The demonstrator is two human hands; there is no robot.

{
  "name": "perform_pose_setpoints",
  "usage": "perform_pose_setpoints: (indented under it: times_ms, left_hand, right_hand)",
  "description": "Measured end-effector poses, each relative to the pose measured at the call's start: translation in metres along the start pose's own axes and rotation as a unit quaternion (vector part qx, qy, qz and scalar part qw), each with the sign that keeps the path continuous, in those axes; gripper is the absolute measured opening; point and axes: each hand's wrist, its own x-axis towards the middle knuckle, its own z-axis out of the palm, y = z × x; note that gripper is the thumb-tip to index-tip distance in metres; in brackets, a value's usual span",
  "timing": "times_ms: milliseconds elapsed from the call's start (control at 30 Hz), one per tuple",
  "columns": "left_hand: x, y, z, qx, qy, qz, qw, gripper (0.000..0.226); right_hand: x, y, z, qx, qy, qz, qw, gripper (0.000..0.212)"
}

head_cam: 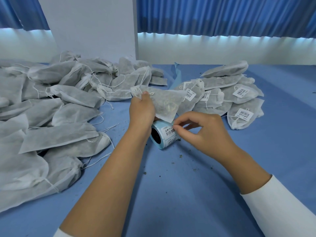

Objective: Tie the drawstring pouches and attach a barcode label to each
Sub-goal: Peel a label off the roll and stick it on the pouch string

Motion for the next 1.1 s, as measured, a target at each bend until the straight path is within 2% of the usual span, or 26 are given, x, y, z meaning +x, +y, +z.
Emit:
perform_pose_setpoints:
  times_ms: [133,267,433,600,700,833,967,1100]
  left_hand:
    - [0.001,-0.002,0.001,0.003,-0.006,0.005,1.000,0.037]
    - [0.000,-0.008,0.003,0.054,-0.017,0.031,0.998,0.034]
    - [-0.001,-0.010,0.003,0.084,-0.042,0.029,0.995,0.035]
    - [-0.008,-0.003,0.000,0.045,-0.055,0.060,0.996,0.021]
    - [-0.010,0.005,-0.005,0.000,-0.063,0.069,0.996,0.016]
    - [-0.013,0.013,-0.005,-0.088,-0.107,0.053,0.989,0.006]
    - [-0.020,0.014,0.001,-0.160,-0.181,0.038,0.970,0.005]
    - [-0.026,0.007,0.006,-0.087,-0.200,0.069,0.974,0.013]
  right_hand:
    - [0.002,0.000,-0.003,0.072,-0.009,0.025,0.997,0.012]
    - [0.005,-0.003,-0.007,0.150,-0.006,0.011,0.989,0.010]
    - [0.007,-0.003,-0.012,0.268,0.049,0.036,0.961,0.012]
    - [0.012,-0.001,-0.017,0.373,0.102,0.088,0.918,0.023]
    - [0.013,-0.002,-0.020,0.416,0.123,0.107,0.895,0.023]
    - [0.015,-0.004,-0.023,0.482,0.131,0.117,0.859,0.016]
    - [0.015,-0.004,-0.020,0.506,0.110,0.117,0.848,0.014]
    - [0.015,-0.005,-0.017,0.528,0.095,0.120,0.835,0.014]
